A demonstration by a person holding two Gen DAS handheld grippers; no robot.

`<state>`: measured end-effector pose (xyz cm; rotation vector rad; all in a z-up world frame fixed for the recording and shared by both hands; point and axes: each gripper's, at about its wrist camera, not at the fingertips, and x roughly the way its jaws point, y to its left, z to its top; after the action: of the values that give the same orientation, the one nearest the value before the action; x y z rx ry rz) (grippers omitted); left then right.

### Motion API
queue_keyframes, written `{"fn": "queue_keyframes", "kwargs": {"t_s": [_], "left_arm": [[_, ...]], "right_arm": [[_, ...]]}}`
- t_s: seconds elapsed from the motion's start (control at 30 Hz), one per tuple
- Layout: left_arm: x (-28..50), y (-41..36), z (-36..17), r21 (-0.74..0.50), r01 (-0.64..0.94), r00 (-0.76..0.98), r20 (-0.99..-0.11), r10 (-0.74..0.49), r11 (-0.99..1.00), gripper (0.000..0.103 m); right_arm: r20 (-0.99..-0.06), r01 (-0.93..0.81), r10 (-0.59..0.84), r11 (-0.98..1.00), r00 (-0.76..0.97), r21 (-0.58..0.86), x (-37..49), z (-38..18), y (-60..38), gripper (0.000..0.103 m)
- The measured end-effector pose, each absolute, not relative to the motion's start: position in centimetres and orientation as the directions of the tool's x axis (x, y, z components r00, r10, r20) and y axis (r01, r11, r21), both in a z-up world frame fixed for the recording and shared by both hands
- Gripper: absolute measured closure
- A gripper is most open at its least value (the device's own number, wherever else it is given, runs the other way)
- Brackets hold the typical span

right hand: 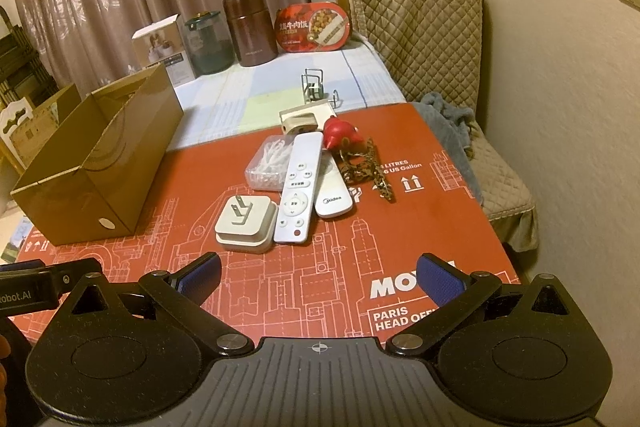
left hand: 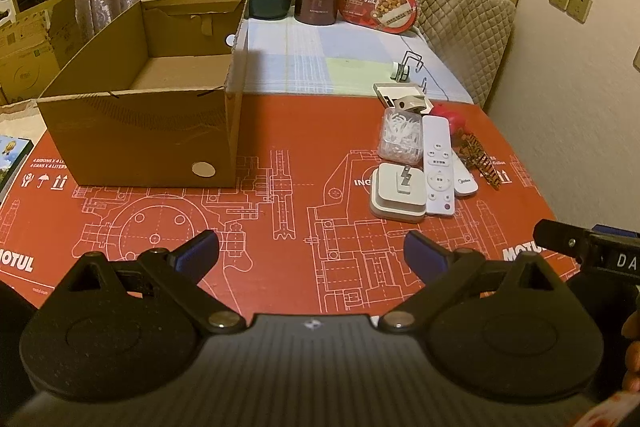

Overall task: Organize rigid objects
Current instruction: 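Move both tools toward the white plug charger and white remote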

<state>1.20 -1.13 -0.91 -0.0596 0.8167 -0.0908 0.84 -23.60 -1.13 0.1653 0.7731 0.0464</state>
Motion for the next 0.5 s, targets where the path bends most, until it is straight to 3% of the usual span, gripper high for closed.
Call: {"fn": "queue_keyframes", "kwargs": {"t_s": [0.5], "left_arm": [[1.17,-1.36,-1.07,-0.085,0.069,0.685,-0.720,-0.109,0.994,0.006]], "right_arm": [[-0.695,0.009,0.102,0.988,0.712,0.154,0.57,-1.33,-23.43,0.002]]}}
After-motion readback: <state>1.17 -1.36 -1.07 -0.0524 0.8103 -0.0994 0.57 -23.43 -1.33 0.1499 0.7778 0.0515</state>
